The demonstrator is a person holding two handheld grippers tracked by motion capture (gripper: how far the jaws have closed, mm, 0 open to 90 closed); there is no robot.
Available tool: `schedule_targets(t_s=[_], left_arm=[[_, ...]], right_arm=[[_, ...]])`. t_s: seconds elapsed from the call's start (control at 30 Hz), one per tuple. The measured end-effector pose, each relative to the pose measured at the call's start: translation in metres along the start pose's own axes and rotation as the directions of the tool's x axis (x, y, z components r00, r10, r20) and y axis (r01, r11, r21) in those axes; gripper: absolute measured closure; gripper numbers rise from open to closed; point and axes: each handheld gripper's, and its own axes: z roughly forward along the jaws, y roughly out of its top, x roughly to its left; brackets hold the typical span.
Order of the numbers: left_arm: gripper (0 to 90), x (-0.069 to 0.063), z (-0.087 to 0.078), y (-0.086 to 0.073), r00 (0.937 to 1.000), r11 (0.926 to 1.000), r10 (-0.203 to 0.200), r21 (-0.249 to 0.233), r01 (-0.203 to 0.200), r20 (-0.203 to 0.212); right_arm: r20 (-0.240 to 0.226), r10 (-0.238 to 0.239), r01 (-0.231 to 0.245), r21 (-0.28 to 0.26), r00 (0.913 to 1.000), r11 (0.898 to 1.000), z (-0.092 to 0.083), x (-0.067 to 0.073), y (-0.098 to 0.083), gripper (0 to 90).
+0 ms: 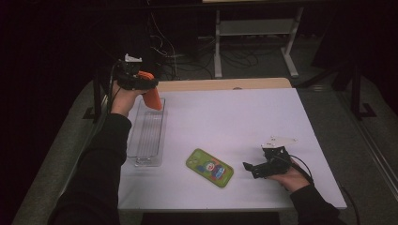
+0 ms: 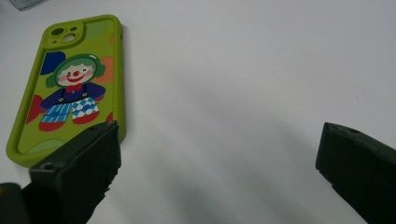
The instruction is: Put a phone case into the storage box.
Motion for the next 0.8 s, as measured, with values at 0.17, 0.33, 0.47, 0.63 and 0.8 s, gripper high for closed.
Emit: schedule_targets(t_s=[0.17, 0.33, 0.47, 0.63, 0.8], left_arm=[[14.6, 0.001, 0.012, -0.01, 0.9989, 0.9994, -0.011, 0.033, 0.012, -0.045], [14.5, 0.003, 0.022, -0.019, 0.9974, 0.9979, -0.016, 0.062, 0.021, -0.07], [14.4, 0.001, 0.028, -0.024, 0.9966, 0.9965, -0.01, 0.082, 0.017, -0.081], [14.2, -0.002, 0.036, -0.026, 0.9964, 0.9951, -0.006, 0.097, 0.014, -0.084], [13.9, -0.006, 0.04, -0.026, 0.9926, 0.9953, 0.014, 0.096, -0.003, -0.12]], right_arm=[[-0.003, 0.003, -0.003, -0.001, 1.0, 1.0, -0.001, 0.0, 0.0, 0.0], [-0.004, 0.001, -0.001, -0.003, 1.0, 1.0, -0.001, -0.001, 0.0, 0.0], [-0.006, 0.002, -0.002, -0.004, 1.0, 1.0, -0.001, -0.001, 0.0, 0.0], [-0.009, 0.007, -0.007, -0.006, 0.9999, 1.0, -0.001, -0.001, 0.001, 0.0], [-0.011, 0.002, -0.002, -0.009, 0.9999, 1.0, -0.001, -0.002, 0.001, 0.0]])
